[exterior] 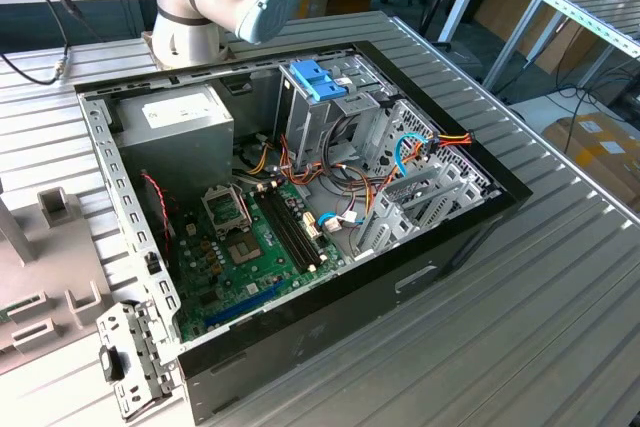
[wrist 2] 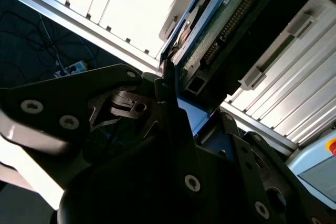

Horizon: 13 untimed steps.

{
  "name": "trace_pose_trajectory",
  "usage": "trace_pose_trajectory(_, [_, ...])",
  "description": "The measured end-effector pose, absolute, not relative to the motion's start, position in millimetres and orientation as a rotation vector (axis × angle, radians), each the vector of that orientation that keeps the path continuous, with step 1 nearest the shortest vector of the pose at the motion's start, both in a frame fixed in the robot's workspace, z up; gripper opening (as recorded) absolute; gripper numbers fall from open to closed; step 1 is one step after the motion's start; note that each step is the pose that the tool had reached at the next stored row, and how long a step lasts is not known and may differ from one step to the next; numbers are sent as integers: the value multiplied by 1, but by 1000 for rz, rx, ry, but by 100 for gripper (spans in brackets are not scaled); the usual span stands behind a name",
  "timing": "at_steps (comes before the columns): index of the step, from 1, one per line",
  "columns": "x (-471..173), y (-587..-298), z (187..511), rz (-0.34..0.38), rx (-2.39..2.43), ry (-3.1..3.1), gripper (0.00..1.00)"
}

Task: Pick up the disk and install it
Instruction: 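Pick up the disk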

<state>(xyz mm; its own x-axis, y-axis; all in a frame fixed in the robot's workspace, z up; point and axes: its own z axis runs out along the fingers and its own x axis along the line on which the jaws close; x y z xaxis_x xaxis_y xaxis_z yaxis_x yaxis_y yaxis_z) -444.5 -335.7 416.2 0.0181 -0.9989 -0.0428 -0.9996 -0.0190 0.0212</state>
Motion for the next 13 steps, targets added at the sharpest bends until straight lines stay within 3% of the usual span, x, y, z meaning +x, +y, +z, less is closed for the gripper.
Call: trace_pose_trajectory(13, [-445,-336,423,71,-2231,2190,37])
